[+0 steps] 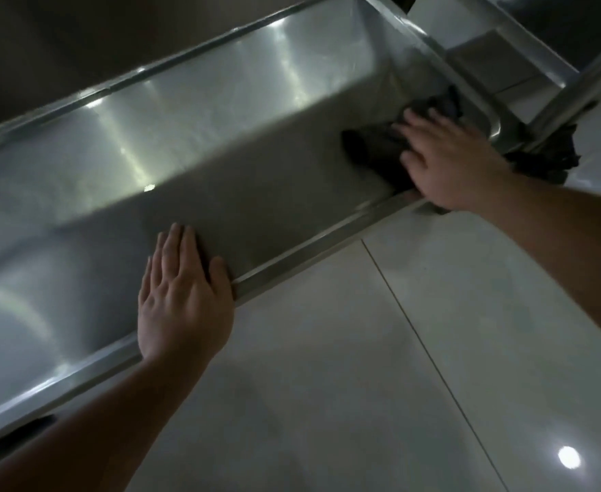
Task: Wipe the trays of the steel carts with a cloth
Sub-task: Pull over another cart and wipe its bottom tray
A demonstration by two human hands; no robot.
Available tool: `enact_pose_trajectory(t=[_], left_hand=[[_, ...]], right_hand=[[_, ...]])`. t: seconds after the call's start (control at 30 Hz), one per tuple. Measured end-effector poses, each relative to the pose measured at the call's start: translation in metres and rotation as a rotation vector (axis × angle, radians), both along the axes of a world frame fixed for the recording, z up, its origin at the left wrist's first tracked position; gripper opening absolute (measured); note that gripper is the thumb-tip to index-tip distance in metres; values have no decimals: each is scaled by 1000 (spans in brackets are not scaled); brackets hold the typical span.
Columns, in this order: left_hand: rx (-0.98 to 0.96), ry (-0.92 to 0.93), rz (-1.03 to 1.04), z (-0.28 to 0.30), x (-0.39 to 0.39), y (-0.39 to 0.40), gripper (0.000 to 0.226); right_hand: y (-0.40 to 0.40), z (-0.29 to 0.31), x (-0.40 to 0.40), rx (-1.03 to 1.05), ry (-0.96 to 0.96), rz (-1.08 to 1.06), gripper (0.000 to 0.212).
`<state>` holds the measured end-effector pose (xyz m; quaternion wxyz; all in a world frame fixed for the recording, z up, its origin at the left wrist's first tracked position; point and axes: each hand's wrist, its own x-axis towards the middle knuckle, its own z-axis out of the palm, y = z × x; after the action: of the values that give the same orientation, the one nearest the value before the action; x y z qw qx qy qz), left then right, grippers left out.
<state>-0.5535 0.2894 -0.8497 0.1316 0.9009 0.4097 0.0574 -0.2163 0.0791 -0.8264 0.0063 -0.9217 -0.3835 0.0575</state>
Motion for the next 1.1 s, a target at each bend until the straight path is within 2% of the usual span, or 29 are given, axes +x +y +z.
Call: enact_pose_trajectory(t=[0.13,0.2,0.27,0.33,0.43,0.5,0.57,0.6,0.77,0.83,0.9,0.97,1.1], left_hand=[[22,52,-11,1,1,-1,73],[27,72,-10,3,3,-2,69],[34,95,-12,3,5,-1,65],[35,110,-7,4,6,-1,65],[39,110,8,6,8,-3,64],[45,102,7,8,8,-4,63],[48,94,8,8,8,-4,63],[47,95,14,8,8,-4,63],[67,89,10,6,9,-4,64],[72,89,10,5,9,-4,69],[68,90,3,4,9,-5,71],[74,93,2,3,8,-4,71],[87,92,14,1,8,-1,71]], right_hand=[[-6,-1,47,-49,15,-434,62],[24,1,34,-2,46,-527,63],[57,5,2,78,103,-400,61],[85,1,-48,122,114,-143,58],[108,-5,-124,80,135,300,61],[106,-6,-133,62,178,479,62],[99,-7,-100,83,132,478,59],[94,-6,-74,90,86,412,58],[42,2,87,63,17,-169,61],[46,1,107,65,34,-342,63],[76,0,94,83,45,-432,64],[118,4,59,104,62,-350,63],[195,8,-53,159,142,139,60]])
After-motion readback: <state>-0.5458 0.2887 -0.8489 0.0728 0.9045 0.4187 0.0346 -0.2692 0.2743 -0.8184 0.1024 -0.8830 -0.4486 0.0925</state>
